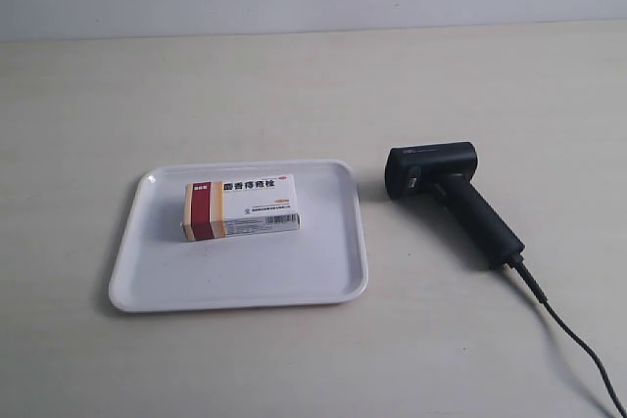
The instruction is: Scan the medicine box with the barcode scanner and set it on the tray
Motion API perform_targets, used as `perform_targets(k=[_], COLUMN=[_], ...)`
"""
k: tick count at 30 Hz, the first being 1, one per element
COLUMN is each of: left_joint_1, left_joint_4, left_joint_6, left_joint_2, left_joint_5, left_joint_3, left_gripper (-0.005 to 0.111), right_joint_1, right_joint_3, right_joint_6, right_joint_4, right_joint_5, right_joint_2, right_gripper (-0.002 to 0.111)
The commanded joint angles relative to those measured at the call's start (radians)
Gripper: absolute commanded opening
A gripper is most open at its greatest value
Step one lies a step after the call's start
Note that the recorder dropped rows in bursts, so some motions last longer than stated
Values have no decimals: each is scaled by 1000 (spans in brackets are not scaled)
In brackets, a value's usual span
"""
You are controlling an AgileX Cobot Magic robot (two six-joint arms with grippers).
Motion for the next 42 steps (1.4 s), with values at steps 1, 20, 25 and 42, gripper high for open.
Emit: perform_targets(k=[1,20,25,42], left_joint_1=[1,1,1,1], left_joint_4=[-30,-12,-12,-12], left_joint_6=[29,-36,-31,-28], left_joint_2=[-6,-6,-6,-6], left_joint_5=[17,31,31,31], left_joint_3=[3,3,3,3], left_gripper=[5,5,5,5], right_joint_1=[-4,-4,-4,-4], right_joint_3=[4,4,4,11], right_joint_6=[-1,-1,-1,-1], right_joint_4=[0,0,0,39], right_joint_5=[-6,-6,-6,-27], right_joint_2=[-4,-4,-4,-4], right_gripper=[0,0,0,0])
